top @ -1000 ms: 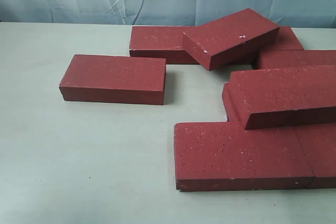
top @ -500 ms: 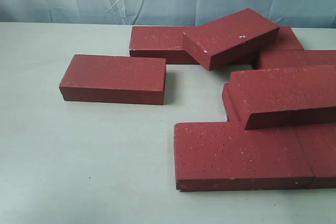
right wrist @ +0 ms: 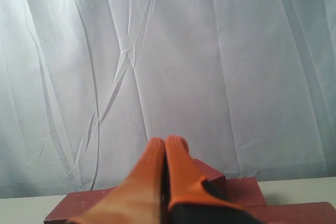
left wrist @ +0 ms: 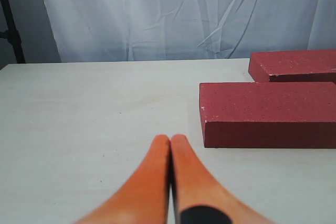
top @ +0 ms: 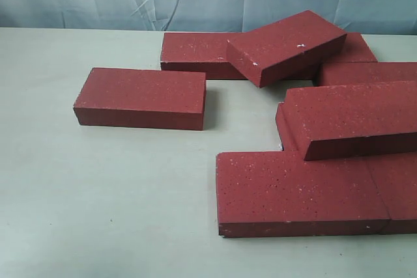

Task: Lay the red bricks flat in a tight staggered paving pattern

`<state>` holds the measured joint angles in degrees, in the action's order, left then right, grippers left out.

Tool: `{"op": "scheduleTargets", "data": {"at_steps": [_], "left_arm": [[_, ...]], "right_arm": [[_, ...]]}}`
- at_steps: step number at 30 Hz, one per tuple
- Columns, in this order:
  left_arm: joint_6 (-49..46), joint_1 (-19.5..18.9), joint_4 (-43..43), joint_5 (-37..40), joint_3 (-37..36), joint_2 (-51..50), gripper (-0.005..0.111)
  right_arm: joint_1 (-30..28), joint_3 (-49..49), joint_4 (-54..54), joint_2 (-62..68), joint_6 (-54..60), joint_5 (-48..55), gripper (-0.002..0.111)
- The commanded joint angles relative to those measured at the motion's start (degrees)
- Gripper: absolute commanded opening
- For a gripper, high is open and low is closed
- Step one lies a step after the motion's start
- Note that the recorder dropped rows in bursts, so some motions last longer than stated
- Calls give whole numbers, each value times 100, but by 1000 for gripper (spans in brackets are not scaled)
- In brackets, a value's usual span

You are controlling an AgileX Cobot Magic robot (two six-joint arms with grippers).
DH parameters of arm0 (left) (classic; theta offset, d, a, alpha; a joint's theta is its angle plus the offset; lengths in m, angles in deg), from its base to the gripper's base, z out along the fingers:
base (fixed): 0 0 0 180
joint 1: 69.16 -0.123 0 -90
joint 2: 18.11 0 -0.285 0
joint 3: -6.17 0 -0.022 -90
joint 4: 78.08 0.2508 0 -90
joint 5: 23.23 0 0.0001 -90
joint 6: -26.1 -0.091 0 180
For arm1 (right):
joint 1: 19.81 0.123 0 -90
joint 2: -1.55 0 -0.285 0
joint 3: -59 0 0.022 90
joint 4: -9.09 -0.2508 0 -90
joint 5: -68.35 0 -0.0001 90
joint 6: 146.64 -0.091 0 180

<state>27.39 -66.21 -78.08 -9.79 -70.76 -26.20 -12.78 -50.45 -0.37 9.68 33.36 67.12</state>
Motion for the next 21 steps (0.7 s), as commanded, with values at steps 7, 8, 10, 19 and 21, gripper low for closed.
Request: {"op": "scheduleTargets", "data": {"at_steps": [7,8,10,19,21], "left_arm": [[-5,-9,32,-23,-28,30,0],[-5,-9,32,-23,-28,30,0],[-5,-9,32,-23,-28,30,0],[-5,-9,32,-23,-28,30,0],[-5,-9,32,-23,-28,30,0]], "right_arm": [[-36,-1075,403,629,0,1385,-1],[-36,-1284,403,841,0,1578,-1],[-36,-1614,403,1196,0,1951,-1],[-36,-2347,381,2122,0,2373,-1],[-36,-2347,370,2122,0,2384,-1]]}}
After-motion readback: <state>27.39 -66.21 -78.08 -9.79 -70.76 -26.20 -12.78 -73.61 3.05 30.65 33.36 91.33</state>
